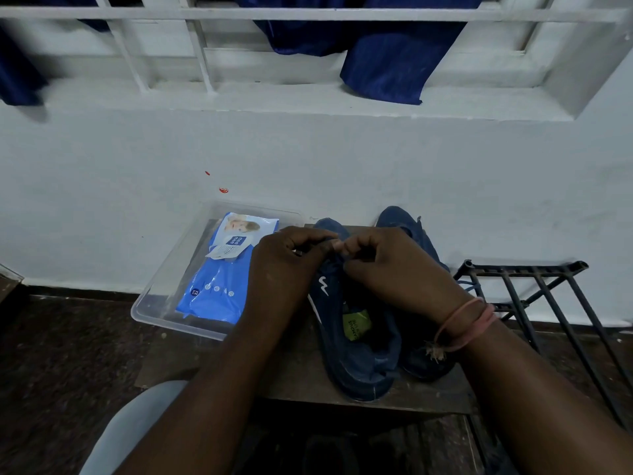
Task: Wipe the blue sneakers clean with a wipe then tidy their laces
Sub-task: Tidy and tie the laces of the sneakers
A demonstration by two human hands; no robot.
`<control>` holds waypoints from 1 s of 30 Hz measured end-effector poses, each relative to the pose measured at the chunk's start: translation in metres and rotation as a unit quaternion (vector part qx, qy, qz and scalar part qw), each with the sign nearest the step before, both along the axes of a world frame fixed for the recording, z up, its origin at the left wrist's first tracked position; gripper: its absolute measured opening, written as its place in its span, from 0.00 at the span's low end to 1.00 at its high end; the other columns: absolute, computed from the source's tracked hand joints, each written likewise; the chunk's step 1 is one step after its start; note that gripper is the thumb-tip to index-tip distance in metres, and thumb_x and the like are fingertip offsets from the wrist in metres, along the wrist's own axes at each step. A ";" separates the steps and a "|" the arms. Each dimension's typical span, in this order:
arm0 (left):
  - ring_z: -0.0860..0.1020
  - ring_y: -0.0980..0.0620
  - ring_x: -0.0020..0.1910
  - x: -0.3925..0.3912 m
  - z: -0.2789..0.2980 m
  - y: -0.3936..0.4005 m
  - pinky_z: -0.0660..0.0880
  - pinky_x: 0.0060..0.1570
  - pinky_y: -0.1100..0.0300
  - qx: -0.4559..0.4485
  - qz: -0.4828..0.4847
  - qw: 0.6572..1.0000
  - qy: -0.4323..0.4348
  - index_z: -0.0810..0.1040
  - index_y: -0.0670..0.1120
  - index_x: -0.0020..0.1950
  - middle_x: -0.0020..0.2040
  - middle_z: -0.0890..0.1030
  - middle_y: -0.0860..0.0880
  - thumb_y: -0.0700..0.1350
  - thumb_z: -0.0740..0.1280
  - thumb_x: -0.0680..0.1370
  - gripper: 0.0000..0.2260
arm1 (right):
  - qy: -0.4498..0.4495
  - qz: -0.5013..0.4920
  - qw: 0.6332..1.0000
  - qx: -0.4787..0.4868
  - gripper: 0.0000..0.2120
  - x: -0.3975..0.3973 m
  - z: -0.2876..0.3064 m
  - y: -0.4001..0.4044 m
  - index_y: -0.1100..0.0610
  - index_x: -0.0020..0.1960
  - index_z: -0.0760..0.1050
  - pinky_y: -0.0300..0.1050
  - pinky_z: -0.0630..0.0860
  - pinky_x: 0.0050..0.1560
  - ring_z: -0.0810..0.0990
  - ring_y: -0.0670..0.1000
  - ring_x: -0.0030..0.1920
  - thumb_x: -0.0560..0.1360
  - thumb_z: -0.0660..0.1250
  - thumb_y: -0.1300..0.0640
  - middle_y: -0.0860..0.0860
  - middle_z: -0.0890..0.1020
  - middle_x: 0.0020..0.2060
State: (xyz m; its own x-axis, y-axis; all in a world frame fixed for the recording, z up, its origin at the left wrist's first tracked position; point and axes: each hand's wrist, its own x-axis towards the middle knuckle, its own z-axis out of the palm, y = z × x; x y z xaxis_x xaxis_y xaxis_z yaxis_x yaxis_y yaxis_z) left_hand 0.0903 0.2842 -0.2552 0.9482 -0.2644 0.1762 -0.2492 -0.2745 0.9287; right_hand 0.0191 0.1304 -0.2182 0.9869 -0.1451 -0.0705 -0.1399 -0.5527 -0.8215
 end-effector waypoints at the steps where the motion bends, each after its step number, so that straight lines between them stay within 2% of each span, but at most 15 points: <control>1: 0.83 0.62 0.45 0.001 0.000 0.000 0.77 0.46 0.68 -0.002 -0.002 1.000 0.005 0.88 0.55 0.45 0.43 0.87 0.58 0.42 0.77 0.74 0.07 | -0.005 0.003 1.000 -0.011 0.04 -0.001 0.000 0.000 0.59 0.44 0.82 0.48 0.78 0.36 0.77 0.45 0.32 0.75 0.68 0.61 0.57 0.84 0.38; 4: 0.84 0.59 0.42 0.000 0.004 -0.001 0.81 0.46 0.61 -0.026 -0.037 0.996 0.077 0.87 0.53 0.44 0.40 0.87 0.55 0.43 0.76 0.75 0.04 | -0.016 -0.001 1.000 -0.021 0.07 0.000 -0.005 0.002 0.62 0.42 0.80 0.47 0.74 0.32 0.75 0.47 0.30 0.76 0.66 0.61 0.59 0.82 0.36; 6: 0.83 0.56 0.38 -0.002 0.006 -0.001 0.80 0.44 0.58 -0.037 -0.058 0.991 0.114 0.87 0.48 0.45 0.38 0.87 0.50 0.45 0.75 0.76 0.01 | -0.011 0.002 0.999 -0.034 0.09 0.001 -0.008 0.001 0.63 0.42 0.79 0.46 0.72 0.30 0.73 0.47 0.28 0.78 0.64 0.60 0.61 0.81 0.34; 9: 0.81 0.54 0.34 -0.002 0.003 -0.001 0.78 0.42 0.59 -0.039 -0.042 0.988 0.144 0.87 0.46 0.45 0.35 0.85 0.45 0.47 0.76 0.75 0.05 | -0.001 0.034 0.997 -0.071 0.08 0.000 -0.008 0.000 0.56 0.42 0.77 0.44 0.72 0.32 0.75 0.46 0.29 0.77 0.63 0.54 0.53 0.80 0.34; 12: 0.82 0.51 0.35 0.002 0.000 0.000 0.80 0.43 0.53 -0.049 -0.029 0.984 0.166 0.87 0.46 0.44 0.36 0.85 0.43 0.49 0.78 0.74 0.07 | -0.002 0.057 0.993 -0.101 0.10 0.000 -0.010 0.001 0.50 0.42 0.76 0.45 0.73 0.41 0.78 0.45 0.37 0.74 0.66 0.43 0.46 0.79 0.38; 14: 0.83 0.52 0.35 0.002 0.000 0.001 0.80 0.42 0.54 -0.043 -0.027 0.984 0.170 0.87 0.47 0.44 0.36 0.85 0.45 0.50 0.78 0.74 0.08 | -0.009 0.061 0.990 -0.129 0.14 -0.001 -0.011 0.000 0.45 0.42 0.75 0.51 0.75 0.51 0.78 0.46 0.47 0.71 0.67 0.35 0.44 0.79 0.42; 15: 0.83 0.51 0.36 0.001 0.000 0.001 0.80 0.42 0.54 -0.041 -0.024 0.984 0.170 0.87 0.46 0.44 0.36 0.86 0.46 0.51 0.78 0.74 0.08 | -0.015 0.054 0.988 -0.146 0.14 -0.001 -0.011 0.000 0.44 0.43 0.74 0.53 0.74 0.55 0.77 0.47 0.50 0.70 0.67 0.35 0.43 0.78 0.45; 18: 0.83 0.50 0.37 0.001 0.000 0.001 0.80 0.46 0.52 -0.047 -0.026 0.983 0.176 0.86 0.45 0.43 0.36 0.86 0.45 0.52 0.77 0.74 0.10 | -0.049 0.013 0.982 -0.182 0.05 0.001 -0.013 -0.002 0.47 0.44 0.75 0.58 0.72 0.61 0.76 0.48 0.51 0.78 0.66 0.48 0.45 0.78 0.45; 21: 0.80 0.52 0.37 0.000 0.003 0.001 0.77 0.47 0.53 -0.081 -0.086 0.966 0.231 0.85 0.42 0.45 0.37 0.83 0.45 0.50 0.74 0.78 0.11 | -0.067 0.002 0.987 -0.144 0.10 0.004 -0.017 -0.008 0.48 0.40 0.75 0.59 0.75 0.57 0.79 0.46 0.45 0.80 0.64 0.54 0.44 0.80 0.40; 23: 0.77 0.53 0.37 -0.001 0.006 0.000 0.74 0.46 0.56 -0.126 -0.122 0.941 0.288 0.84 0.38 0.48 0.40 0.81 0.45 0.47 0.71 0.80 0.11 | -0.073 0.032 0.990 -0.119 0.11 0.006 -0.019 -0.010 0.47 0.43 0.78 0.53 0.77 0.55 0.81 0.46 0.46 0.82 0.62 0.56 0.44 0.83 0.42; 26: 0.75 0.54 0.35 -0.001 0.008 0.001 0.73 0.45 0.57 -0.163 -0.143 0.912 0.348 0.81 0.42 0.42 0.37 0.79 0.47 0.46 0.69 0.80 0.10 | -0.126 0.024 0.987 -0.095 0.08 0.002 -0.017 -0.008 0.49 0.55 0.77 0.37 0.75 0.52 0.80 0.43 0.49 0.81 0.64 0.60 0.43 0.82 0.47; 28: 0.75 0.54 0.34 -0.001 0.008 0.002 0.73 0.42 0.58 -0.181 -0.136 0.898 0.378 0.80 0.43 0.40 0.35 0.79 0.48 0.46 0.69 0.81 0.11 | -0.170 0.012 0.980 -0.105 0.09 0.001 -0.014 -0.009 0.51 0.55 0.72 0.36 0.73 0.46 0.78 0.46 0.47 0.79 0.67 0.62 0.45 0.77 0.47; 30: 0.76 0.55 0.33 -0.001 0.008 0.002 0.74 0.40 0.59 -0.195 -0.127 0.889 0.394 0.80 0.44 0.41 0.35 0.79 0.48 0.45 0.69 0.81 0.10 | -0.212 0.042 0.964 -0.157 0.08 0.001 -0.012 -0.011 0.52 0.54 0.74 0.38 0.72 0.48 0.76 0.45 0.48 0.78 0.70 0.61 0.46 0.75 0.48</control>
